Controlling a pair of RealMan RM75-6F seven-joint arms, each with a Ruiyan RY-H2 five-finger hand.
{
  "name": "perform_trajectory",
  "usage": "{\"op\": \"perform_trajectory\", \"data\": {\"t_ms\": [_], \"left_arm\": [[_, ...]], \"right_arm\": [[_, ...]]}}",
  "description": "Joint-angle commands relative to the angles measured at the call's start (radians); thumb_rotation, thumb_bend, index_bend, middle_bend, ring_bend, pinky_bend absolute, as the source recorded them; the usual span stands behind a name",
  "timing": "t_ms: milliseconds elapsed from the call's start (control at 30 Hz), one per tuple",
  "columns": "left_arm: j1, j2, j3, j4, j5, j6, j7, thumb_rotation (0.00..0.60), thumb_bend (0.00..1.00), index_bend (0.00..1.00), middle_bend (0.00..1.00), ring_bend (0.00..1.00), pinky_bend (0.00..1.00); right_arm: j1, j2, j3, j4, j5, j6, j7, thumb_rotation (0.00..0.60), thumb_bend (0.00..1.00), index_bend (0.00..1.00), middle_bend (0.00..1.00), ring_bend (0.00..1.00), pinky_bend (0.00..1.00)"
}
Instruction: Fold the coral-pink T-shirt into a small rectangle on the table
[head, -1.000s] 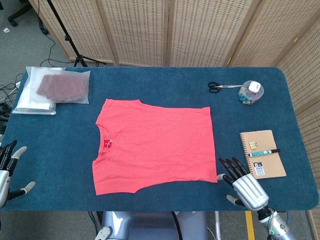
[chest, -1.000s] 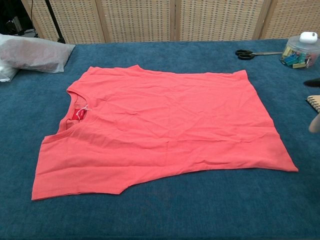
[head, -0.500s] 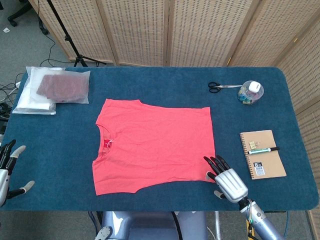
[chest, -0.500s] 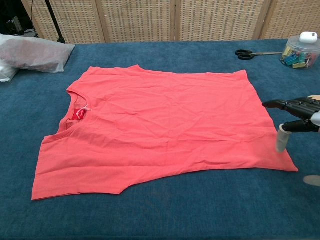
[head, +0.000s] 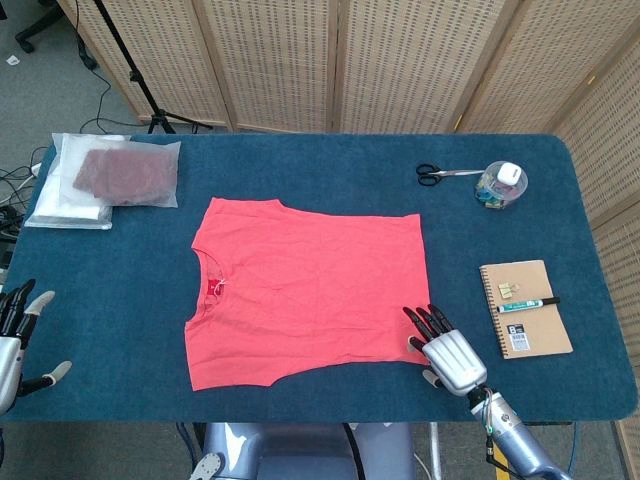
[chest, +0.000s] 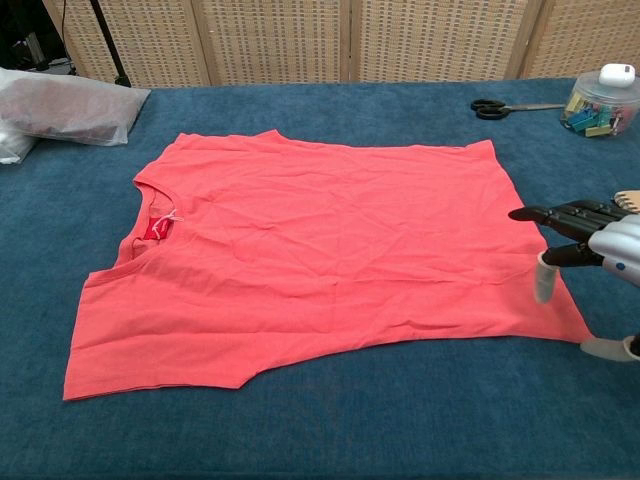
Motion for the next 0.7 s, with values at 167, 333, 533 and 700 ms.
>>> {"op": "perform_trajectory", "data": {"t_ms": [167, 333, 533, 700], "left_arm": [[-0.002, -0.002, -0.003, 0.001, -0.007, -0.004, 0.005, 0.6, 0.0, 0.0, 0.0, 0.0, 0.0], [-0.004, -0.004, -0.004, 0.001, -0.013, -0.009, 0.006, 0.6, 0.0, 0.0, 0.0, 0.0, 0.0], [-0.008, -0.002, -0.006, 0.0, -0.023, -0.02, 0.005, 0.6, 0.0, 0.0, 0.0, 0.0, 0.0], [-0.008, 0.002, -0.01, 0.0, -0.03, -0.02, -0.005, 0.6, 0.0, 0.0, 0.0, 0.0, 0.0]], "right_arm": [[0.012, -0.026, 0.002, 0.027, 0.02, -0.007, -0.021, 0.6, 0.23, 0.43, 0.0, 0.0, 0.0], [0.02, -0.039, 0.001, 0.042, 0.035, -0.014, -0.029, 0.6, 0.23, 0.43, 0.0, 0.0, 0.0], [0.03, -0.056, 0.008, 0.06, 0.066, -0.029, -0.045, 0.6, 0.23, 0.43, 0.0, 0.0, 0.0], [0.033, -0.058, 0.007, 0.062, 0.087, -0.04, -0.056, 0.6, 0.23, 0.43, 0.0, 0.0, 0.0]]}}
